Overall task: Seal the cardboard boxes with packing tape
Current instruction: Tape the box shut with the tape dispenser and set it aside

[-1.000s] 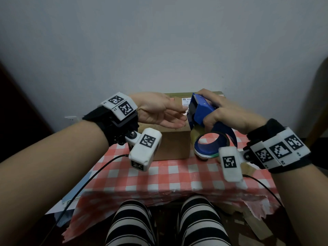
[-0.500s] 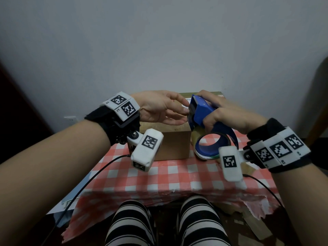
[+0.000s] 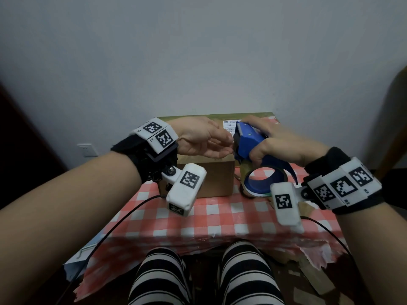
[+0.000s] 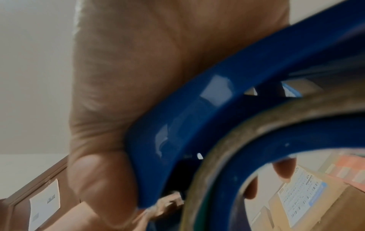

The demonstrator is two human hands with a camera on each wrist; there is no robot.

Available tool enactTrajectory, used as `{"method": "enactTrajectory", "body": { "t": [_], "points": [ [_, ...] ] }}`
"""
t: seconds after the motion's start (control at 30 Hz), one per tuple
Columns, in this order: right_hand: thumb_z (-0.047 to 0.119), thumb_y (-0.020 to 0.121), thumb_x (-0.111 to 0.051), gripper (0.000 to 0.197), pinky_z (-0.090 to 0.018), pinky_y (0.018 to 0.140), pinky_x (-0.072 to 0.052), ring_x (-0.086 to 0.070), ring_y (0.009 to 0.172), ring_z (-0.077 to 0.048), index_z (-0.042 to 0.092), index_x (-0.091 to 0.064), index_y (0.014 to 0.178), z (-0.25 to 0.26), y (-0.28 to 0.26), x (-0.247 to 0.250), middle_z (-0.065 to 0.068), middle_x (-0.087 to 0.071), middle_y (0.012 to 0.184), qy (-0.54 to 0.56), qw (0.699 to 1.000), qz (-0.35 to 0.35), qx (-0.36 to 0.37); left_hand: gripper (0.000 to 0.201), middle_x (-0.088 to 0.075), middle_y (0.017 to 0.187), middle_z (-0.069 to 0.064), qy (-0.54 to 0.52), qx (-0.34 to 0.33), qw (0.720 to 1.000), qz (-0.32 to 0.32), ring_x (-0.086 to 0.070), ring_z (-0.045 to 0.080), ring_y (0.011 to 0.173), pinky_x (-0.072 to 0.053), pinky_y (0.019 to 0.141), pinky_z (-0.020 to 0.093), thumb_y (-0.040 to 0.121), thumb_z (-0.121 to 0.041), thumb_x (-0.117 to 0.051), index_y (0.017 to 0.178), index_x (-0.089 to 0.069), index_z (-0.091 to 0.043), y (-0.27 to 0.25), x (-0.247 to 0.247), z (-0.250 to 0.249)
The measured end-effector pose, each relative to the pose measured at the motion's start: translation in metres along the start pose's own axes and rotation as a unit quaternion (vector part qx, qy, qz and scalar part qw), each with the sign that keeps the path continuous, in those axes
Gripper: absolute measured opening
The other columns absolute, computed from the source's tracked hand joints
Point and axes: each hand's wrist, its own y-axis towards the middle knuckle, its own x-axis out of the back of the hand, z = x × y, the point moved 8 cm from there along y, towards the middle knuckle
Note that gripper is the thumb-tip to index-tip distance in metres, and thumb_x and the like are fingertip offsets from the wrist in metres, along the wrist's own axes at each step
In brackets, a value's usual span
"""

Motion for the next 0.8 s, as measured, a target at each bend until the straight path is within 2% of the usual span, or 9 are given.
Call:
{"method": "enactTrajectory", "body": {
  "t": [0.1, 0.2, 0.33, 0.4, 0.47, 0.53, 0.63, 0.7, 0.8],
  "points": [
    [0.017, 0.045, -0.068, 0.064, -0.031, 0.057, -0.048, -0.059, 0.071, -0.024, 0.030, -0.053, 0.106, -0.003, 0.000, -0.002, -0.009, -0.061, 0.096, 0.002, 1.000, 0.009, -0.005, 0.014, -0.063, 0.080, 0.015, 0.000, 0.010, 1.000, -0.017, -0.068, 0.018, 0.063, -0.060, 0.062, 0.027, 0.090, 0.010, -0.052, 0.089, -0.055, -0.003, 0.001, -0.001, 0.003],
    [0.018, 0.046, -0.067, 0.062, -0.023, 0.051, -0.046, -0.057, 0.064, -0.016, 0.032, -0.052, 0.104, -0.005, -0.001, 0.000, -0.003, -0.059, 0.088, -0.012, 1.000, 0.008, -0.009, 0.020, -0.062, 0.075, 0.015, 0.016, 0.010, 0.999, -0.035, -0.067, 0.022, 0.063, -0.060, 0.064, 0.032, 0.090, 0.014, -0.047, 0.090, -0.050, -0.005, 0.000, 0.000, 0.003],
    [0.021, 0.048, -0.068, 0.064, -0.035, 0.059, -0.048, -0.058, 0.069, -0.023, 0.033, -0.050, 0.108, -0.009, -0.001, 0.001, -0.006, -0.060, 0.091, -0.023, 1.000, 0.009, -0.019, 0.021, -0.056, 0.085, 0.017, 0.059, 0.011, 0.998, -0.025, -0.065, 0.027, 0.075, -0.057, 0.080, 0.045, 0.091, 0.013, -0.041, 0.084, -0.047, -0.006, 0.000, -0.006, 0.006],
    [0.025, 0.051, -0.071, 0.065, -0.036, 0.063, -0.049, -0.060, 0.074, -0.027, 0.036, -0.047, 0.110, -0.010, 0.000, -0.001, -0.005, -0.060, 0.093, -0.040, 0.999, 0.019, -0.019, 0.021, -0.051, 0.091, 0.018, 0.074, 0.005, 0.997, -0.018, -0.061, 0.027, 0.075, -0.057, 0.078, 0.047, 0.091, 0.011, -0.038, 0.086, -0.047, -0.007, 0.002, -0.011, 0.006],
    [0.026, 0.061, -0.080, 0.068, -0.035, 0.069, -0.051, -0.063, 0.081, -0.028, 0.042, -0.042, 0.115, -0.012, -0.001, -0.003, -0.003, -0.061, 0.099, -0.056, 0.998, 0.033, -0.010, 0.024, -0.052, 0.085, 0.016, 0.071, -0.002, 0.997, -0.017, -0.059, 0.027, 0.076, -0.058, 0.075, 0.046, 0.092, 0.010, -0.035, 0.082, -0.048, -0.007, 0.003, -0.013, 0.003],
    [0.025, 0.071, -0.084, 0.077, -0.034, 0.079, -0.055, -0.066, 0.090, -0.022, 0.045, -0.038, 0.130, -0.015, -0.001, 0.000, 0.002, -0.063, 0.107, -0.057, 0.998, 0.028, 0.004, 0.025, -0.052, 0.082, 0.016, 0.046, -0.012, 0.998, -0.031, -0.061, 0.028, 0.077, -0.059, 0.073, 0.045, 0.093, 0.010, -0.033, 0.081, -0.048, -0.005, 0.004, -0.012, 0.000],
    [0.038, 0.070, -0.083, 0.095, -0.019, 0.079, -0.054, -0.066, 0.093, -0.001, 0.048, -0.026, 0.146, -0.015, -0.002, 0.005, 0.013, -0.064, 0.113, -0.030, 0.999, 0.011, 0.013, 0.024, -0.045, 0.091, 0.017, -0.021, -0.035, 0.997, -0.061, -0.059, 0.029, 0.076, -0.059, 0.065, 0.046, 0.094, 0.011, -0.032, 0.084, -0.047, -0.005, 0.004, -0.008, -0.006],
    [0.043, 0.066, -0.081, 0.100, -0.017, 0.079, -0.054, -0.066, 0.095, 0.004, 0.045, -0.024, 0.148, -0.013, -0.001, 0.007, 0.015, -0.065, 0.114, -0.002, 1.000, 0.003, 0.016, 0.026, -0.043, 0.090, 0.015, -0.054, -0.050, 0.994, -0.079, -0.056, 0.026, 0.073, -0.059, 0.064, 0.045, 0.094, 0.012, -0.032, 0.080, -0.043, -0.007, 0.003, -0.006, -0.010],
    [0.030, 0.069, -0.084, 0.092, -0.014, 0.073, -0.053, -0.065, 0.097, 0.004, 0.038, -0.031, 0.145, -0.017, -0.001, 0.009, 0.016, -0.064, 0.114, 0.015, 1.000, 0.008, 0.013, 0.027, -0.045, 0.085, 0.013, -0.072, -0.073, 0.991, -0.085, -0.056, 0.023, 0.071, -0.058, 0.067, 0.046, 0.095, 0.011, -0.034, 0.077, -0.042, -0.008, 0.001, -0.004, -0.018]
  ]
}}
